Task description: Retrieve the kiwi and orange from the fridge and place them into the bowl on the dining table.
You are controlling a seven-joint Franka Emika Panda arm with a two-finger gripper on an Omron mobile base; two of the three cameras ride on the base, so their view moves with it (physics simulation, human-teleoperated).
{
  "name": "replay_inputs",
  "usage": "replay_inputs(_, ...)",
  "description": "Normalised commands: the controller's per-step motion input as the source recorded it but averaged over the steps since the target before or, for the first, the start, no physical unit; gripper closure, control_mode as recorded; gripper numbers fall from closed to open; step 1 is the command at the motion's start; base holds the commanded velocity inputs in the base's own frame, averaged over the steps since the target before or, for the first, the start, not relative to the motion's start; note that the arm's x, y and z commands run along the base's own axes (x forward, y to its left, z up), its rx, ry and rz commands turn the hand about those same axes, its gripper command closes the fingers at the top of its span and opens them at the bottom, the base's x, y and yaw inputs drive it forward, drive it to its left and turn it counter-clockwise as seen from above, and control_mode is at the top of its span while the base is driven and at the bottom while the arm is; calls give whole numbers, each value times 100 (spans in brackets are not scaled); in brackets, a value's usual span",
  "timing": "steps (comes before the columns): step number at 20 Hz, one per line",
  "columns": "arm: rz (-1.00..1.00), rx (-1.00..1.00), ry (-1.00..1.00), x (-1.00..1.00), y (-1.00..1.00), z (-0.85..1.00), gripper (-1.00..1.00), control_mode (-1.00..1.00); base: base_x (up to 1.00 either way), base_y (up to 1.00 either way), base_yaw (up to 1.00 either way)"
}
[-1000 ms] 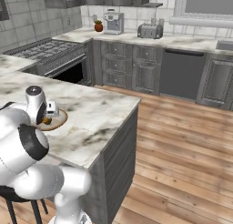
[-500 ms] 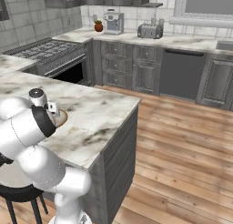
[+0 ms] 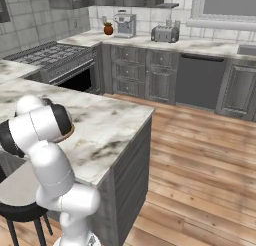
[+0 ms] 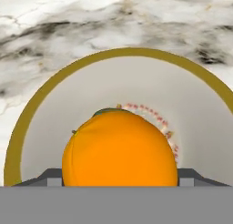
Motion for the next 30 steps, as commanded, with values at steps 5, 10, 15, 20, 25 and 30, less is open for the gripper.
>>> replay_inputs(5,0,0,0,41,3,0,100,-100,0,0,0)
replay_inputs(10,0,0,0,19,20,-11,100,-100,0,0,0)
replay_inputs(15,0,-3,1,-9,19,-15,-100,-100,0,0,0)
replay_inputs(20,-4,0,0,-28,-8,0,-100,-100,0,0,0)
replay_inputs(25,-6,0,0,-11,-47,0,-100,-100,0,0,0)
replay_inputs(30,-5,0,0,5,-19,5,-100,-100,0,0,0)
